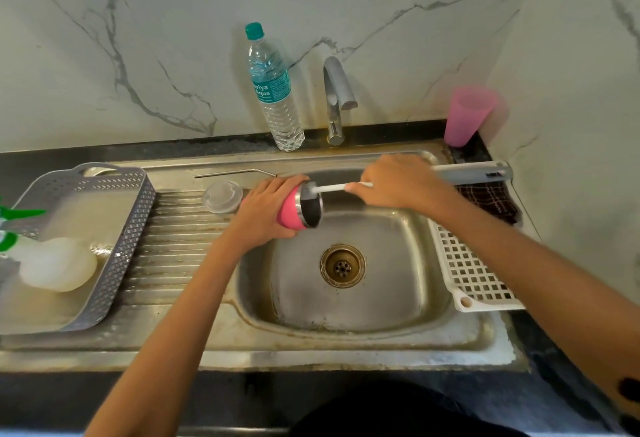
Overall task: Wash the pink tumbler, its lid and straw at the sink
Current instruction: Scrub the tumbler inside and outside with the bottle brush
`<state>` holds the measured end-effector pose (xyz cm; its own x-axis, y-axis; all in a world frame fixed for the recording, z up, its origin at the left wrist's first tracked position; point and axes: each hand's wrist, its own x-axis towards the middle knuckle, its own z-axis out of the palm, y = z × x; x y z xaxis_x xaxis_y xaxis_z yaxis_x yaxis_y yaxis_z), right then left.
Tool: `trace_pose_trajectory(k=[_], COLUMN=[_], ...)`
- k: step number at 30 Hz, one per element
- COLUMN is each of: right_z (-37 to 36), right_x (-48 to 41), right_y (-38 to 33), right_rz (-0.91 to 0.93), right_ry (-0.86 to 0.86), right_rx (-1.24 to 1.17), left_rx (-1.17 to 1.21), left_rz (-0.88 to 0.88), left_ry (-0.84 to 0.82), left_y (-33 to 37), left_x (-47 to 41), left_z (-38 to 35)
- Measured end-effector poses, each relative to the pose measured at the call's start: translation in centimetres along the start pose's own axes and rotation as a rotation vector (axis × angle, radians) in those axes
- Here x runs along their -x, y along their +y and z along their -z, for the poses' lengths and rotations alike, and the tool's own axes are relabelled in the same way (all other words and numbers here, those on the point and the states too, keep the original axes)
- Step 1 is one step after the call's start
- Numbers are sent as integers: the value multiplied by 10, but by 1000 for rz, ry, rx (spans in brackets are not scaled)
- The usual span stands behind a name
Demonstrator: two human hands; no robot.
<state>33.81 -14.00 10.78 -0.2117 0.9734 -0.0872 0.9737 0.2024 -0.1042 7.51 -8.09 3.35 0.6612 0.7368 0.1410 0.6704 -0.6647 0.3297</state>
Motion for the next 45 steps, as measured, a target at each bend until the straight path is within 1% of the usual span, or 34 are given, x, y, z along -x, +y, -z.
trace_pose_trajectory(k=[2,6,9,10,11,12,14,16,18,20,22,23,25,28,32,34,35,37,38,40,41,45], right_z=[-6,7,-2,-9,-14,-19,-26,-36,-51,-68,-81,-86,-86,-81,-93,-90,-88,-83,-83,-89,-90,-77], right_x=[-7,5,5,5,8,13,29,43,51,58,63,64,59,46,61,59,50,39,40,53,61,40], right_y=[-13,-3,-14,-18,-18,-13,2,6,-6,-26,-43,-49,-54,-51,-51,-47,-42,-40,-44,-51,-53,-47], right_rz=[19,-13,3,-1,-19,-53,-137,-190,-187,-170,-182,-197,-249,-339,-313,-342,-367,-405,-400,-348,-334,-374], right_ry=[11,-21,-9,-13,-17,-13,0,-6,-29,-14,41,75,102,81,71,51,55,69,76,90,90,108], right_rx=[-42,-69,-66,-80,-107,-157,-302,-376,-423,-467,-487,-491,-491,-521,-497,-514,-542,-599,-590,-544,-535,-579], left_rx=[41,37,147,245,394,579,900,1116,1367,1624,1836,1880,1881,1850,1789,1692,1654,1674,1716,1777,1772,1666], left_rz=[-14,-4,0,31,98,200,476,695,789,814,824,829,851,902,952,969,942,933,950,1000,1016,969], left_ry=[3,36,32,48,75,107,177,263,366,460,463,463,447,423,510,466,424,397,428,551,561,477], left_y=[8,-1,15,18,19,19,18,22,32,43,53,56,62,71,58,60,66,74,73,62,57,72], left_x=[-5,5,-1,-4,-4,-1,10,18,19,14,8,5,1,-4,-12,-12,-12,-15,-18,-23,-24,-25], left_z=[-2,3,-1,-3,-3,-3,-7,-19,-30,-36,-41,-45,-53,-58,-57,-59,-61,-65,-63,-56,-55,-60])
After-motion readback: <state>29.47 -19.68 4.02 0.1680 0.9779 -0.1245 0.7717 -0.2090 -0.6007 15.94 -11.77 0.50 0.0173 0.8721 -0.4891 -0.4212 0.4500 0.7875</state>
